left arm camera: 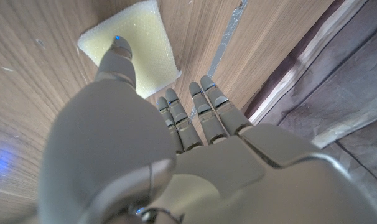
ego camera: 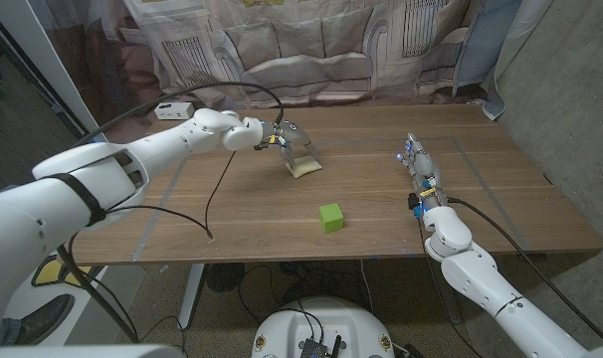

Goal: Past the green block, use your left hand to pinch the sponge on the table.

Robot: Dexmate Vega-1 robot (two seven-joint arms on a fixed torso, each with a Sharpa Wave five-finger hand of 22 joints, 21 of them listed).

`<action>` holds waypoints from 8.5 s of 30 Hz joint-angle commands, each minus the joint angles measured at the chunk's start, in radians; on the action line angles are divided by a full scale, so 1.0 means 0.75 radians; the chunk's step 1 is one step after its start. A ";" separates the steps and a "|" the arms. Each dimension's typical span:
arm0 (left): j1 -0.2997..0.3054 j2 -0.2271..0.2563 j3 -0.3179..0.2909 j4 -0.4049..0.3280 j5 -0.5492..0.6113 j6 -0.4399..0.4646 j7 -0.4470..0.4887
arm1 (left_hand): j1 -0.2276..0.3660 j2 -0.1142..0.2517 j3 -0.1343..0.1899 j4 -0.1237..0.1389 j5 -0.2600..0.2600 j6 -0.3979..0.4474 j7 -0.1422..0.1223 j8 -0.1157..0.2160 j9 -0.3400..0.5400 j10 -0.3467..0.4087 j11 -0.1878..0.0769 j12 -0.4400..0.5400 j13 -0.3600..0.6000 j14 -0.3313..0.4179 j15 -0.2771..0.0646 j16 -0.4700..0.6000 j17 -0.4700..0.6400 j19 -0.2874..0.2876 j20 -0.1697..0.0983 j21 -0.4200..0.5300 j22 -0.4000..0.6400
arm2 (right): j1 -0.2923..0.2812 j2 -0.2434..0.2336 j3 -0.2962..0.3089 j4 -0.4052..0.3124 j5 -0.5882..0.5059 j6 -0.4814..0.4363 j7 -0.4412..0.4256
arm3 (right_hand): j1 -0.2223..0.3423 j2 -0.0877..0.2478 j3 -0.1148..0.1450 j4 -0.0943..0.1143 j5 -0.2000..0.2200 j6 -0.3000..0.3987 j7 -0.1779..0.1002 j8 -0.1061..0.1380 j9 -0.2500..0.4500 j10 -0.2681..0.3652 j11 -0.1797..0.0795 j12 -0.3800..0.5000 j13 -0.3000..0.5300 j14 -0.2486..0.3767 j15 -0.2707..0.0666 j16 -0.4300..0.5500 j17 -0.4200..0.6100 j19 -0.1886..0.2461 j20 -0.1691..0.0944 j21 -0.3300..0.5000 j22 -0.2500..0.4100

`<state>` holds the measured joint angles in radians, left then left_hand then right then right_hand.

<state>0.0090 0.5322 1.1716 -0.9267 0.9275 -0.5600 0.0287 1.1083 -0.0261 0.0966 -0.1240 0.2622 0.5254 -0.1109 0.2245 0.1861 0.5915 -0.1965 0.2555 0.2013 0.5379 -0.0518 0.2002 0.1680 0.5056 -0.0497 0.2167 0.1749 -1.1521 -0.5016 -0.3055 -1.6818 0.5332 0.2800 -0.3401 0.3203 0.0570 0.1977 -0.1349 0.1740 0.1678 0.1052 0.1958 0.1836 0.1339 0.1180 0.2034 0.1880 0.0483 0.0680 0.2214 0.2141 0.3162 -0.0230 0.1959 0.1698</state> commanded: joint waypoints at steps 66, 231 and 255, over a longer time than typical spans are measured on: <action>0.158 0.066 -0.064 -0.191 -0.139 0.197 -0.004 | 0.197 0.197 0.090 -0.043 -0.095 0.370 0.066 0.055 0.024 0.295 0.061 0.089 0.102 0.469 -0.221 0.117 0.048 0.389 -0.020 0.173 0.055 | -0.034 0.020 0.008 0.025 0.038 0.104 0.058 | 0.017 0.010 -0.006 -0.001 0.003 0.042 -0.014 0.007 0.004 0.050 -0.009 0.004 0.006 0.045 0.013 0.003 0.002 0.035 0.015 0.005 0.003; 0.590 0.291 -0.545 -1.066 -0.077 0.725 -0.293 | 0.078 0.136 0.097 0.070 -0.099 0.517 0.161 0.084 0.071 0.431 0.121 0.012 0.416 0.577 -0.125 0.055 0.040 0.365 0.045 0.599 0.007 | -0.032 0.017 0.037 0.078 0.063 0.241 0.175 | 0.020 0.013 -0.016 0.001 0.003 0.075 -0.009 0.002 0.005 0.081 -0.001 -0.002 0.008 0.074 0.016 0.001 0.008 0.077 0.018 0.003 0.003; 0.655 0.308 -0.570 -1.159 -0.050 0.783 -0.293 | 0.155 0.166 0.123 -0.009 -0.098 0.709 0.167 0.173 0.097 0.598 0.077 0.120 0.532 0.730 -0.175 0.209 0.168 0.442 0.011 0.639 0.014 | -0.081 -0.001 0.052 0.047 0.064 0.269 0.189 | 0.028 0.017 -0.013 -0.002 0.003 0.071 -0.007 0.000 0.005 0.078 0.003 -0.004 0.008 0.070 0.014 -0.003 0.007 0.080 0.010 0.002 0.003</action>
<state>0.4672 0.7552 0.7570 -1.7465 0.8775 0.0060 -0.1887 1.2041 0.0890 0.1868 -0.1211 0.1837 1.0059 -0.0234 0.3382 0.2463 1.0126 -0.1342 0.3278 0.5776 1.0619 -0.1718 0.3324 0.2668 0.8223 -0.0378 0.6869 0.1794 -1.1938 -0.4958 -0.2732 -1.6314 0.5833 0.4702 -0.1981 0.3347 0.0714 0.1893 -0.1351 0.1740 0.2160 0.0964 0.1958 0.1836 0.1911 0.1180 0.2035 0.1880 0.0981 0.0821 0.2214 0.2161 0.3755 -0.0108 0.2010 0.1697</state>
